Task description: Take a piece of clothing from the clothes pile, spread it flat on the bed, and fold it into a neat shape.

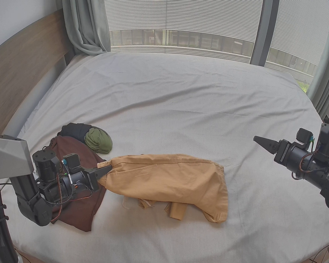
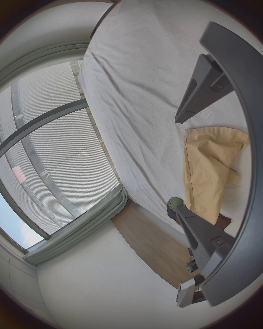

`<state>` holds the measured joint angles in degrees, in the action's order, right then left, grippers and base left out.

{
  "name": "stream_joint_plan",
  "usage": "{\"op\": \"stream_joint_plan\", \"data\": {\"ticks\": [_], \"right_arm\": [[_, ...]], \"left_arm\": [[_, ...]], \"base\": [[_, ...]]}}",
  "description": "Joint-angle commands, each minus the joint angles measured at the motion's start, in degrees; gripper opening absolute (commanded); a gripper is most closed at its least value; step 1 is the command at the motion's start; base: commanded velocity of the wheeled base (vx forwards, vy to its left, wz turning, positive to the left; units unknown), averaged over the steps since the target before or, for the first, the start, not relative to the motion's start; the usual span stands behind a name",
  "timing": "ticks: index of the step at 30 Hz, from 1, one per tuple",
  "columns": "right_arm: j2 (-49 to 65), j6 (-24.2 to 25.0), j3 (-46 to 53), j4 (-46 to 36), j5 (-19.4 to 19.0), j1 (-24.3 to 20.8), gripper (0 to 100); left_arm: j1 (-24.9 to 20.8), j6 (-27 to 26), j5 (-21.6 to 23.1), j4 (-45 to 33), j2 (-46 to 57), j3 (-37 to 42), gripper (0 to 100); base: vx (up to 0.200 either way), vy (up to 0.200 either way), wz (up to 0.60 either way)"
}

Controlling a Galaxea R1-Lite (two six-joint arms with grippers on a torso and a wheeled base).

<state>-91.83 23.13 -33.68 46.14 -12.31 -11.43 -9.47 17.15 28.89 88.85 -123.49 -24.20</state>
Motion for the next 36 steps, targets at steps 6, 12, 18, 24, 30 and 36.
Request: {"op": "stream_joint_plan", "data": {"ticks": [6, 12, 18, 24, 30, 36], "right_arm": [[-16.4, 4.8, 1.3, 10.1, -3.1, 2.0, 100], [-19.6, 6.5, 1.2, 11.2, -4.1, 1.9, 100], [-24.4, 11.2, 0.5, 11.3, -6.3, 1.8, 100], [-28.6, 11.3, 0.0, 11.3, -6.8, 2.1, 100], [-32.9, 11.4, 0.5, 13.9, -9.0, 2.4, 100], [-37.6, 11.3, 0.7, 17.3, -8.8, 2.4, 100]], "left_arm": [[-0.1, 0.0, 0.0, 0.0, -0.2, -0.1, 0], [-0.1, 0.0, 0.0, 0.0, -0.2, -0.1, 0], [-0.3, 0.0, 0.0, 0.0, -0.2, -0.1, 0], [0.0, 0.0, -0.1, 0.0, -0.3, -0.6, 0], [0.0, 0.0, -0.2, 0.0, -0.3, -0.8, 0], [0.0, 0.0, -0.2, 0.0, -0.3, -0.9, 0]], "base": [[0.000, 0.000, 0.00], [0.000, 0.000, 0.00], [0.000, 0.000, 0.00], [0.000, 0.000, 0.00], [0.000, 0.000, 0.00], [0.000, 0.000, 0.00]]}}
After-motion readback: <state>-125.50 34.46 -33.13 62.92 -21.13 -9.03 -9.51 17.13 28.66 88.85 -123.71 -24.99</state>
